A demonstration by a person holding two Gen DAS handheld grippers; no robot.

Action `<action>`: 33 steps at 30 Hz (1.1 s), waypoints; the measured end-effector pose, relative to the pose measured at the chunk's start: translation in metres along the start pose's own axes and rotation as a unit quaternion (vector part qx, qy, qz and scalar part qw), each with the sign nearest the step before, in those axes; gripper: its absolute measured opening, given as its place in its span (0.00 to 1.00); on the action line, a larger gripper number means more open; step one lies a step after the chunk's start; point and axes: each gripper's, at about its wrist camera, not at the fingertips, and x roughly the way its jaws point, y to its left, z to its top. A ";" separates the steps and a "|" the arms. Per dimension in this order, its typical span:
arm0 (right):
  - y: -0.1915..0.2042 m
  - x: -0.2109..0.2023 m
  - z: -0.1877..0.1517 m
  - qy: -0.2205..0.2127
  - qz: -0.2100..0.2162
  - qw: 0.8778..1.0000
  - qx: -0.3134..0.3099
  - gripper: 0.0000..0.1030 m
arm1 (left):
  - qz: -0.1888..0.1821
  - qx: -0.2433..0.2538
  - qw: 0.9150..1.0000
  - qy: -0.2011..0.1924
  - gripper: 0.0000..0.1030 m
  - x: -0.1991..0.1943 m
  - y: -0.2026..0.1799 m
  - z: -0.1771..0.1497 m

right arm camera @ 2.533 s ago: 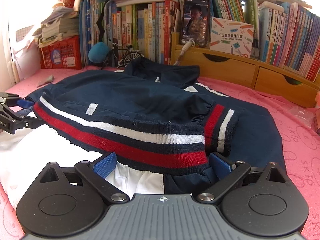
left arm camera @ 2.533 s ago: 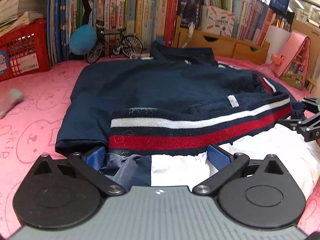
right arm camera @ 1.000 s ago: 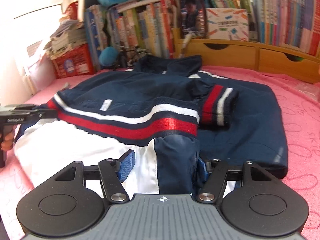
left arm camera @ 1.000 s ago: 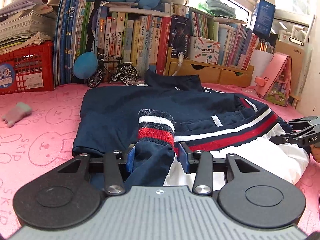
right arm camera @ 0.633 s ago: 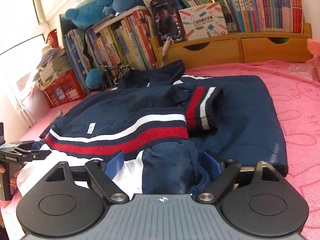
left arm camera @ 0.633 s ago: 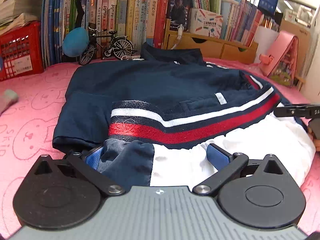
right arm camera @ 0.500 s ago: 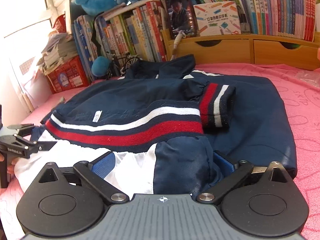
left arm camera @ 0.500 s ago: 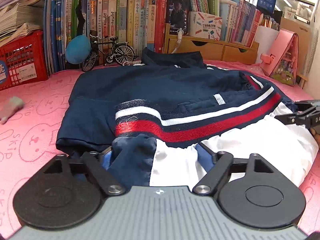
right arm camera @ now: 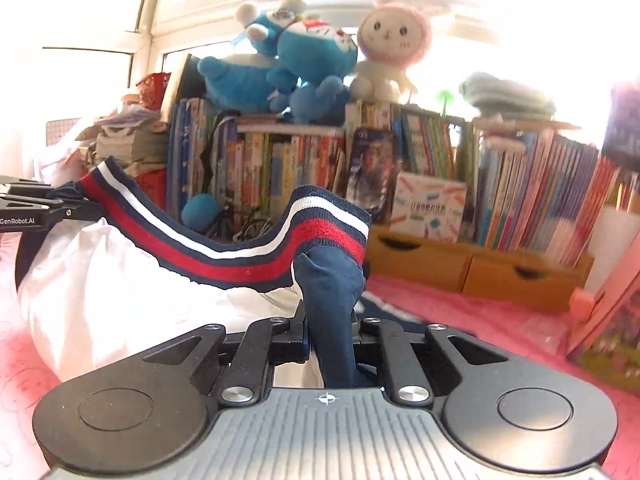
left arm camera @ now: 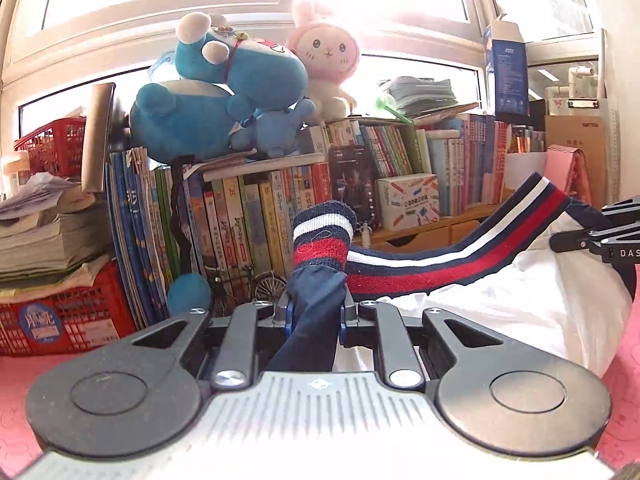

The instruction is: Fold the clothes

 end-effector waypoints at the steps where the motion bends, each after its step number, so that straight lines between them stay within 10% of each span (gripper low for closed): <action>1: -0.004 0.016 0.009 -0.003 -0.014 1.000 -0.003 0.15 | 0.007 0.003 1.000 0.004 0.19 0.020 0.003 0.006; 12: -0.023 0.200 -0.017 0.118 -0.064 0.991 0.004 0.17 | 0.054 0.002 0.990 0.133 0.25 0.180 0.029 -0.055; 16: -0.026 0.224 -0.044 0.151 -0.059 0.987 0.010 0.31 | 0.050 -0.028 0.984 0.170 0.45 0.197 0.045 -0.069; 20: -0.038 0.239 -0.055 0.172 -0.074 0.981 0.048 0.59 | 0.078 -0.070 0.974 0.202 0.85 0.209 0.060 -0.068; 22: -0.047 0.245 -0.055 0.185 -0.087 0.976 0.081 0.77 | 0.086 -0.084 0.973 0.194 0.83 0.198 0.065 -0.058; 26: -0.041 0.206 -0.039 0.142 -0.127 0.979 0.065 0.76 | 0.118 -0.117 0.978 0.125 0.82 0.131 0.064 -0.035; 33: 0.045 0.092 -0.040 0.034 -0.139 0.982 -0.127 0.81 | 0.146 0.012 0.986 0.085 0.83 0.026 -0.025 -0.069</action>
